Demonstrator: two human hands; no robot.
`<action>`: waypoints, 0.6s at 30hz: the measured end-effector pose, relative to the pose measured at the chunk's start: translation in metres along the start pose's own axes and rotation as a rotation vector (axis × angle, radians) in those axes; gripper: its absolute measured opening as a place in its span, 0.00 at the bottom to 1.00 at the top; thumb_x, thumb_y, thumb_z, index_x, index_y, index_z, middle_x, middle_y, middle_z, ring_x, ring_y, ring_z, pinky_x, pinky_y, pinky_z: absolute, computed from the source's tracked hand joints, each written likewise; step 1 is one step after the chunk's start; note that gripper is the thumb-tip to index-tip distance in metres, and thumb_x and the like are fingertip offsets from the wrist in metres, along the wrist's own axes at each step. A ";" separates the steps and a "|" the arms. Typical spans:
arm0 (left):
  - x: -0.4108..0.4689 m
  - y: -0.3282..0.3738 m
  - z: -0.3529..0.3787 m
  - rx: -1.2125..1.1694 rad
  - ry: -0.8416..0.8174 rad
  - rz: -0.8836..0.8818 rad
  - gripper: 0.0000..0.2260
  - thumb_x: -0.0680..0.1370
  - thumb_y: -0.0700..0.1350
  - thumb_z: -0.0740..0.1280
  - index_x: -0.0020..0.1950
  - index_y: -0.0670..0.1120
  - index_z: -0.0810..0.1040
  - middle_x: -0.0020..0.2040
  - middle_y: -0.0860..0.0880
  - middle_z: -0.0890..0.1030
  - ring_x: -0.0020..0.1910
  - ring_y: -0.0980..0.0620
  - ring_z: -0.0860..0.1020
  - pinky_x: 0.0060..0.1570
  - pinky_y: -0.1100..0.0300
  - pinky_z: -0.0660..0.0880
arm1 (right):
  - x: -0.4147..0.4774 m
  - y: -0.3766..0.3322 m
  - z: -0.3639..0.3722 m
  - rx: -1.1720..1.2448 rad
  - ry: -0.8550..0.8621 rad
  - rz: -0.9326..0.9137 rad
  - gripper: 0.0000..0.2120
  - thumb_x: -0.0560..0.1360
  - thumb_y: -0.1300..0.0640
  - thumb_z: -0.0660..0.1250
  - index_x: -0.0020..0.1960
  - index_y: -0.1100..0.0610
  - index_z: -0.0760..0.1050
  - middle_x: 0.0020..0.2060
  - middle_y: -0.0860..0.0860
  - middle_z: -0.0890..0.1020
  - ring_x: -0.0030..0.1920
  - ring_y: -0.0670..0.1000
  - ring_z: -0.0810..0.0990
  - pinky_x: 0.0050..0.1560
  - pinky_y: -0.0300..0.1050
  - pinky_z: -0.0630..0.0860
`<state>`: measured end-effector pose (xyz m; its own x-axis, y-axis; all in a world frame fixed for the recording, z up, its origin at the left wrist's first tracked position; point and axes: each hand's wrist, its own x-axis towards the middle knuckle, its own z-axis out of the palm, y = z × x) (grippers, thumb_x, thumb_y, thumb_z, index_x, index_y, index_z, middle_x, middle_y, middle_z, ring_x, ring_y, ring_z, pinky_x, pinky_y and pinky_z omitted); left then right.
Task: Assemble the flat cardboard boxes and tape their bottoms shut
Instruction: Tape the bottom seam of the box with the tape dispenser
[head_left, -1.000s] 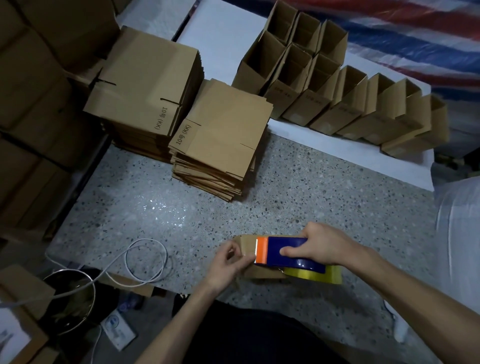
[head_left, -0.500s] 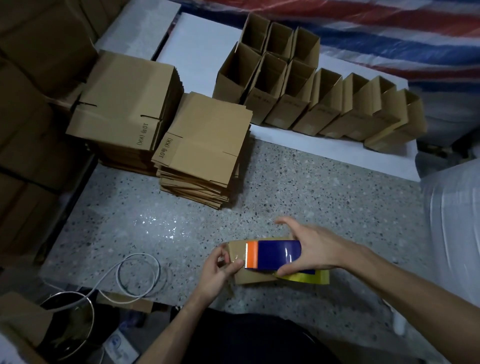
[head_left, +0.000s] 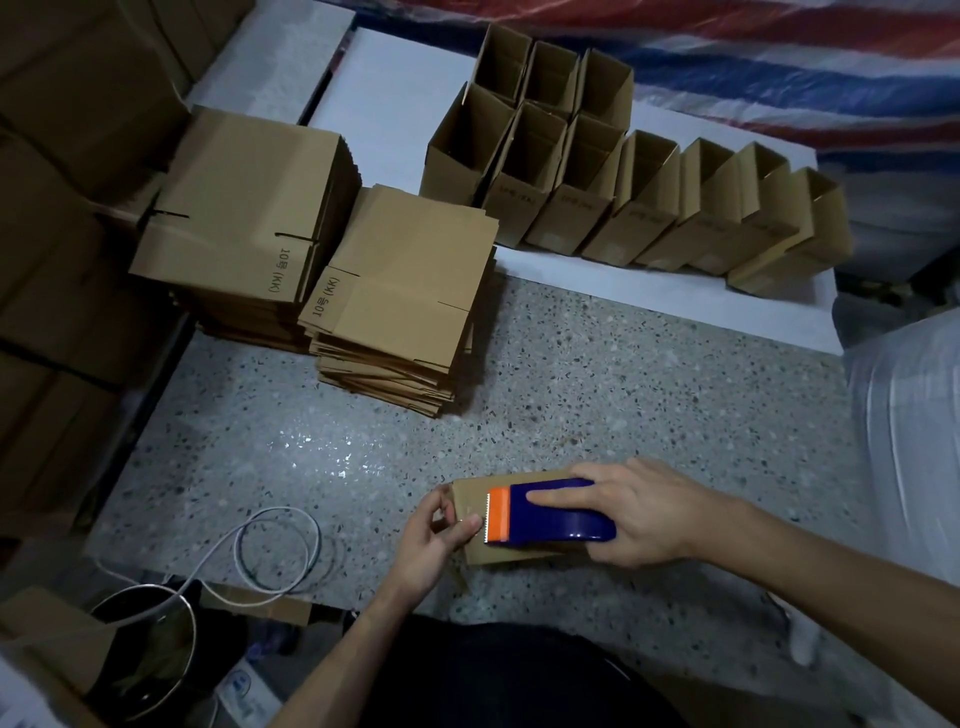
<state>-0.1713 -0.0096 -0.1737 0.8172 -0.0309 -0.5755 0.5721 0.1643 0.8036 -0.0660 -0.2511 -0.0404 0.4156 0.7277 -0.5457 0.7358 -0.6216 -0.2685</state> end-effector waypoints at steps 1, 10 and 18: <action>0.001 0.000 0.000 0.018 0.001 0.004 0.10 0.77 0.38 0.71 0.42 0.45 0.71 0.59 0.45 0.82 0.55 0.42 0.83 0.52 0.39 0.81 | -0.003 0.001 0.000 0.000 0.014 -0.005 0.32 0.78 0.39 0.58 0.79 0.33 0.49 0.61 0.45 0.72 0.51 0.48 0.76 0.42 0.42 0.65; 0.001 0.006 0.001 0.107 0.034 0.037 0.17 0.74 0.43 0.75 0.41 0.39 0.66 0.56 0.45 0.80 0.57 0.36 0.79 0.53 0.37 0.78 | -0.053 0.052 0.000 0.056 0.013 0.103 0.32 0.78 0.35 0.56 0.71 0.20 0.37 0.52 0.42 0.69 0.46 0.42 0.72 0.48 0.43 0.74; 0.004 0.001 -0.004 0.119 0.017 0.003 0.20 0.70 0.52 0.75 0.46 0.39 0.72 0.65 0.47 0.76 0.62 0.38 0.77 0.60 0.35 0.76 | -0.118 0.121 0.003 0.063 0.053 0.182 0.36 0.75 0.48 0.68 0.76 0.29 0.55 0.45 0.45 0.73 0.37 0.41 0.71 0.35 0.35 0.69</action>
<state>-0.1674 -0.0058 -0.1756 0.8181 -0.0135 -0.5749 0.5748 0.0459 0.8170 -0.0279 -0.4128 -0.0109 0.5676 0.6149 -0.5475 0.6118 -0.7600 -0.2193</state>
